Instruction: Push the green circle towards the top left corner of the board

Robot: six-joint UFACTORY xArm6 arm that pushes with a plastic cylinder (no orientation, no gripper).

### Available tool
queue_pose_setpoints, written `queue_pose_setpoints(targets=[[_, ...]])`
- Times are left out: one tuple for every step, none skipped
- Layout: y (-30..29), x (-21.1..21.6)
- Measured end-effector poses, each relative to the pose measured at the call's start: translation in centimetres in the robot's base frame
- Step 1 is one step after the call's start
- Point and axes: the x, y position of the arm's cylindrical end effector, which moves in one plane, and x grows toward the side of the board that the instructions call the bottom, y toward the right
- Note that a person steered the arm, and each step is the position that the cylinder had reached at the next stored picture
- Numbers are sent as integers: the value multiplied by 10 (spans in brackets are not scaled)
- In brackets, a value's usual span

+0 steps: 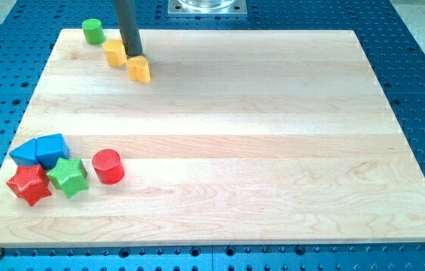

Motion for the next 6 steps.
queue_pose_setpoints(targets=[[17,-17],[-6,-55],[-46,-57],[-63,-57],[-75,-56],[-16,-46]])
